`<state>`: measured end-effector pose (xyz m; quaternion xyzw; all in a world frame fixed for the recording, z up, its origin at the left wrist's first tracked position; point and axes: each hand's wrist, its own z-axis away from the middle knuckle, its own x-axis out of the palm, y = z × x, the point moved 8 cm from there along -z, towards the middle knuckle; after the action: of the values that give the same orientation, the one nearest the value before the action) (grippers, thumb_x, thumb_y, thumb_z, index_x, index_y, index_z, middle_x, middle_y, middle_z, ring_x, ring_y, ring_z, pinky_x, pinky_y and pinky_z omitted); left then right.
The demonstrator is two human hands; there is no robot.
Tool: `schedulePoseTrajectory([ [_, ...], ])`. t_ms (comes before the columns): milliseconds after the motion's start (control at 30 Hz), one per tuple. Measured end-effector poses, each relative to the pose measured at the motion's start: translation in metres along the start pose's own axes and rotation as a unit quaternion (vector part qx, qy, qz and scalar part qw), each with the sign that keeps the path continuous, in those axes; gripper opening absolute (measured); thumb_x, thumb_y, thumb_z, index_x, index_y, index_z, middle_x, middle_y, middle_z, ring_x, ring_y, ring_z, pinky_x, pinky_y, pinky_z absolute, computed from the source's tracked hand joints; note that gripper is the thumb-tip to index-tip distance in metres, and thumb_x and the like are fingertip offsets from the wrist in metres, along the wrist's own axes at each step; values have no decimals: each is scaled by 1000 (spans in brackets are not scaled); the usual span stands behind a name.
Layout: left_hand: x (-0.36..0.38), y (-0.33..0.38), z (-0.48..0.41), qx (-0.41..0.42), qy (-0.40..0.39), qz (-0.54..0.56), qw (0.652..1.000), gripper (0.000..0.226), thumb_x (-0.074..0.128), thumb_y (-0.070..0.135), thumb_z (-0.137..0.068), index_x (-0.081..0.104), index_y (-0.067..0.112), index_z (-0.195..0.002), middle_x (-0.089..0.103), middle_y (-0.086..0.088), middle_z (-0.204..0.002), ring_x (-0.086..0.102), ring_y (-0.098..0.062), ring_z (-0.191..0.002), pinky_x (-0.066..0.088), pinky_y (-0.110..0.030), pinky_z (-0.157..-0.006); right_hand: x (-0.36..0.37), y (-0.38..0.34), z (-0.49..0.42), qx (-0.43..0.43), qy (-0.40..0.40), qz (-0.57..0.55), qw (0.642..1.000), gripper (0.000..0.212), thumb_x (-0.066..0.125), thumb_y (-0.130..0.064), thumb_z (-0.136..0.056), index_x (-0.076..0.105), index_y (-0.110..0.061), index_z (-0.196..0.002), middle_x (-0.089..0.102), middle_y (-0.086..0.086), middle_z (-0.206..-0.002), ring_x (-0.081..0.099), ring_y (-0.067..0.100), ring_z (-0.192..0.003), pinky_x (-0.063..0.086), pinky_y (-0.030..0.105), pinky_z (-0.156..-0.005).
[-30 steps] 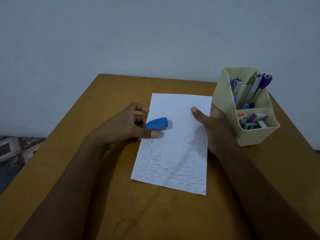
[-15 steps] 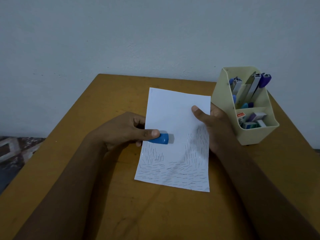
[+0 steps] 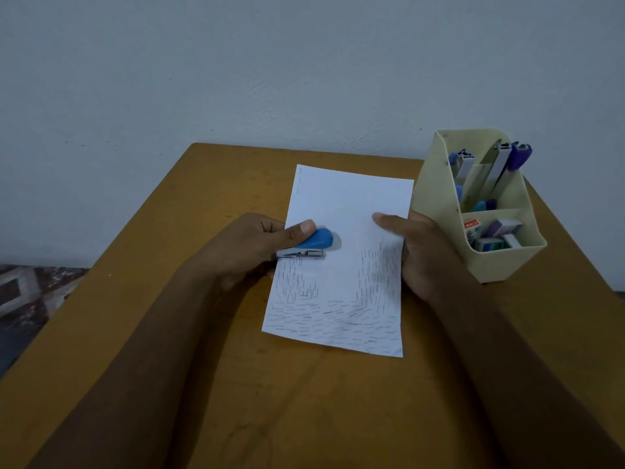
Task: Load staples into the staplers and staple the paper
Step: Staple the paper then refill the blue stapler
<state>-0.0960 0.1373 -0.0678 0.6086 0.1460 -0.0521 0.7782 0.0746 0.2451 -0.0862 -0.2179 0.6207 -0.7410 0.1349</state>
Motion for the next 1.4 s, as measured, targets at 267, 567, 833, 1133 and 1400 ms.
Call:
schedulePoseTrajectory([
  [267, 1, 2, 1, -14, -2, 54, 998, 65, 56, 56, -81, 67, -6, -96, 73, -17, -92, 67, -21, -79, 48, -31, -73, -3, 4, 1, -5, 23, 66, 998, 30, 62, -31, -88, 59, -18, -115, 67, -5, -115, 62, 20, -106, 47, 46, -98],
  [567, 12, 8, 7, -7, -47, 19, 999, 51, 51, 57, -82, 67, 13, -64, 66, -8, -68, 51, -13, -56, 34, -22, -50, -5, -9, 5, -52, 58, 86, 993, 35, 59, -32, -89, 58, -17, -120, 66, -9, -115, 62, 13, -105, 50, 31, -89],
  [833, 17, 7, 8, 9, -80, 12, 997, 37, 67, 63, -72, 72, 27, -69, 71, 0, -83, 54, -13, -71, 34, -19, -52, -6, -11, 5, -50, 55, 78, 994, 31, 58, -30, -90, 57, -18, -119, 66, -9, -114, 62, 10, -103, 50, 28, -87],
  [1133, 16, 7, 9, -11, -80, -14, 997, 42, 60, 58, -69, 69, 18, -61, 70, 1, -72, 54, -5, -55, 33, -15, -48, -5, -11, 5, -51, 53, 96, 993, 27, 57, -30, -91, 58, -19, -115, 66, -11, -111, 61, 9, -102, 49, 23, -82],
  [1400, 18, 8, 6, 5, -72, -32, 997, 38, 67, 57, -70, 69, 18, -73, 72, 3, -80, 55, -15, -65, 33, -17, -47, -5, -6, 3, -44, 59, 102, 992, 37, 60, -34, -89, 58, -17, -121, 66, -8, -115, 61, 16, -108, 49, 36, -94],
])
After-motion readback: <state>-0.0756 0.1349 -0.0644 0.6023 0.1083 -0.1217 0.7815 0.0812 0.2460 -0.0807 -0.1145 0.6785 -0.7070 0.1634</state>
